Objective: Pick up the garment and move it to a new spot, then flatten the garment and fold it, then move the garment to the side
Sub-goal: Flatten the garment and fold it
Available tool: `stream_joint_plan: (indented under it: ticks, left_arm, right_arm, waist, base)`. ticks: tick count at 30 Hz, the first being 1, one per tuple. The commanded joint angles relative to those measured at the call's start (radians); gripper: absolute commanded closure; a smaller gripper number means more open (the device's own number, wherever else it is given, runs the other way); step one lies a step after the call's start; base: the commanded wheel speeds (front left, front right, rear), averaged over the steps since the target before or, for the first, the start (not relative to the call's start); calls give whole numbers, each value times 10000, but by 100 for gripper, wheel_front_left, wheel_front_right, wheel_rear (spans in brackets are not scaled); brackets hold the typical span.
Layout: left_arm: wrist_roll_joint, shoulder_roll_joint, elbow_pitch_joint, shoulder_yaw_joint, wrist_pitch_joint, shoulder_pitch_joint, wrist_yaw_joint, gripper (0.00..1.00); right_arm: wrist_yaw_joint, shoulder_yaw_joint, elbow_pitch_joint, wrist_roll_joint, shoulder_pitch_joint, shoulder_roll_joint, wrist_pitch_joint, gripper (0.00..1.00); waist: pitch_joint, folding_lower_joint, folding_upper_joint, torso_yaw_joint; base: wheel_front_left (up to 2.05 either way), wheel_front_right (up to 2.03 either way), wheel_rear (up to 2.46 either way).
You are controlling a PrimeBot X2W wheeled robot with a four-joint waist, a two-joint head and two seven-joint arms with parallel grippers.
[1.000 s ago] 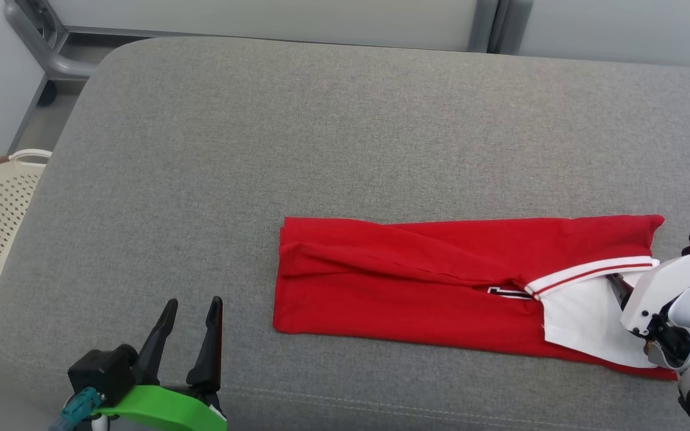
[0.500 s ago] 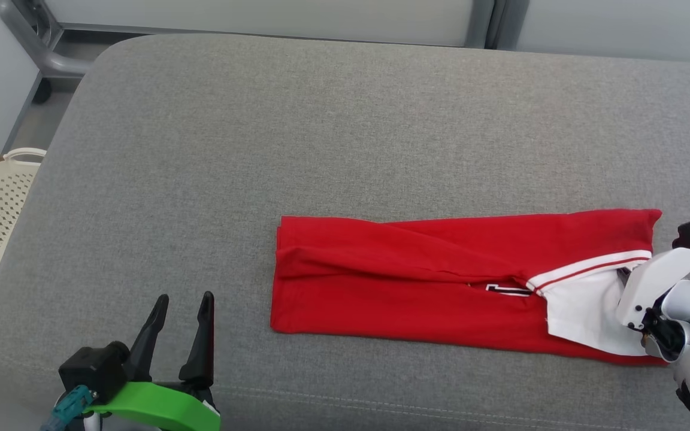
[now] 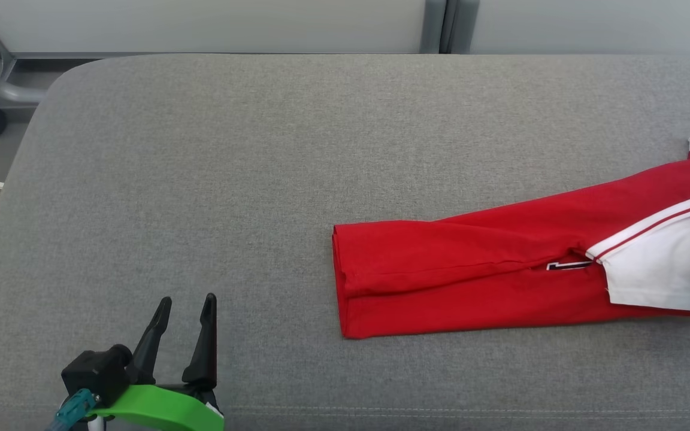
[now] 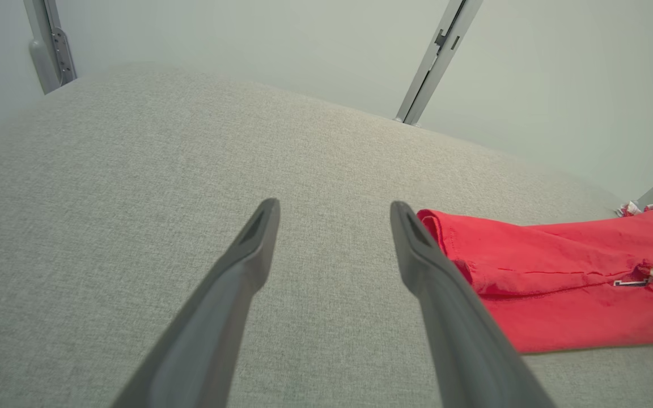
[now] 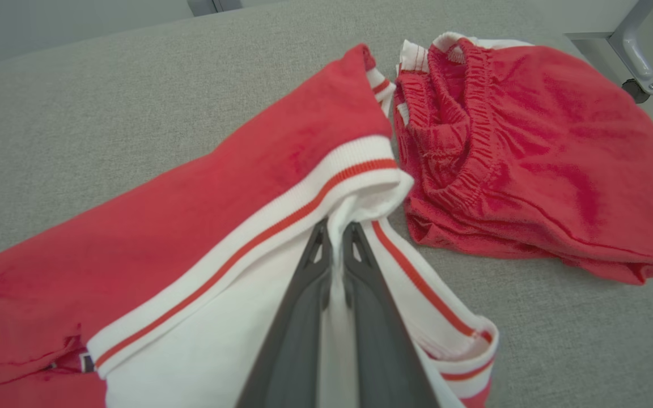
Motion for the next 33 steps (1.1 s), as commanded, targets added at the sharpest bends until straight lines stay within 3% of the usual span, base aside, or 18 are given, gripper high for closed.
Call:
stream_joint_plan:
  ticks: [1, 11, 22, 28, 33]
  left_arm:
    - [108, 8, -6, 26, -27, 169, -4, 0]
    - [123, -44, 31, 38, -47, 247, -67, 0]
    - [66, -108, 91, -14, -58, 263, -141, 0]
    - [134, -174, 121, -64, -66, 198, -215, 0]
    - [193, -238, 189, -212, -20, 13, -326, 0]
  right_arm:
    - [-19, -60, -216, 90, 235, -113, 54, 100]
    - [-18, 77, -2898, 348, 1012, 215, 673, 100]
    - [-11, 491, -6090, -161, 1967, 1373, 1841, 100]
    - [-11, 771, -6510, -512, 2093, 2054, 2268, 100]
    - [-11, 1054, -6035, -861, 1923, 2708, 2373, 100]
  waist:
    - [-120, 0, -1, -242]
    - [-362, 0, -1, -706]
    - [-640, 0, -1, -569]
    - [-773, 0, -1, -207]
    - [-797, 0, -1, 381]
  base:
    - [0, 0, 0]
    - [0, 0, 0]
    - [0, 0, 0]
    - [0, 0, 0]
    - [0, 0, 0]
